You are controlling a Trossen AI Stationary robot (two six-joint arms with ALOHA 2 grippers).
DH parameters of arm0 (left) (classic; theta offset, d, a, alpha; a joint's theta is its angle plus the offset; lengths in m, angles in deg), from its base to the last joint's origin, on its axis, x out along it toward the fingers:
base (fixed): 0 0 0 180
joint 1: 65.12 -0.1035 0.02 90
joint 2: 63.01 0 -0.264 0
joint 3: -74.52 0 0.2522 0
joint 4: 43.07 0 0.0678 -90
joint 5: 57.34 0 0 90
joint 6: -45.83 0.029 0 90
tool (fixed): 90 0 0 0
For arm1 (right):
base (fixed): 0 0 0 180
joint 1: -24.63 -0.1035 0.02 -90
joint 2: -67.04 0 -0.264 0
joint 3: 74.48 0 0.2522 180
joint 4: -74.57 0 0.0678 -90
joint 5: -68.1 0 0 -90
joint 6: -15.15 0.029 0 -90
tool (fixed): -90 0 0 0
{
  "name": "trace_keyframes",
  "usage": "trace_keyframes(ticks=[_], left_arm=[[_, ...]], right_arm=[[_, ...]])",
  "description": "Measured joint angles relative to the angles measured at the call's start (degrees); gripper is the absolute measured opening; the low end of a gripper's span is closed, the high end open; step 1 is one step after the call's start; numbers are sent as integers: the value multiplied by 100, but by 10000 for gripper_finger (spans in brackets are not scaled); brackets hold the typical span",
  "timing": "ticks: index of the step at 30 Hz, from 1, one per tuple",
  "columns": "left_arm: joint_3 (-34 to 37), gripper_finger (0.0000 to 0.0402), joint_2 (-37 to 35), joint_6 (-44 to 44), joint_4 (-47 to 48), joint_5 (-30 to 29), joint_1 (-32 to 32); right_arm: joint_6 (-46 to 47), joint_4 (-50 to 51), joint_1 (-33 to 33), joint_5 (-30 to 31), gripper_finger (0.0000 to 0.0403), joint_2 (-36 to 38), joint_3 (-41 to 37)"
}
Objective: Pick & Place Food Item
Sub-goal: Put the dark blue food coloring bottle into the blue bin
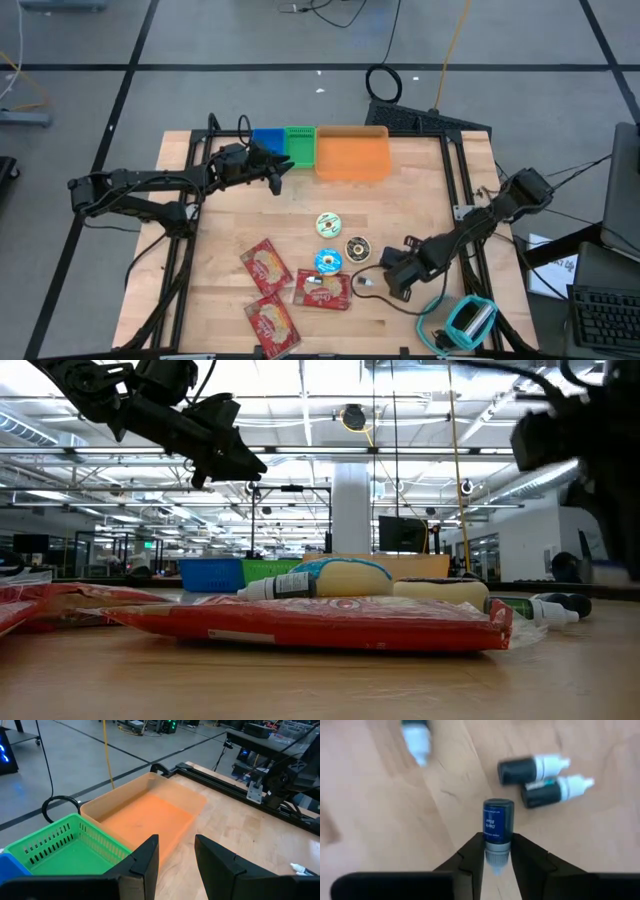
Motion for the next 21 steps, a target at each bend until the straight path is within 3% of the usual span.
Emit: trace_keyframes(ticks=[5,12,16,21], left_arm=[[0,129,0,3,-32,8,113],[0,129,0,-44,-159,263,515],[-2,135,0,-1185,-236,558,621],[-2,185,24,-2251,-375,1138,707]], right_arm=[[-609,-263,260,748,61,656,9],[-2581,-1717,896,1853,70,1039,11],[-3921,-2642,1431,1954,71,937,17],[-5265,-3312,2085,1947,66,654,15]])
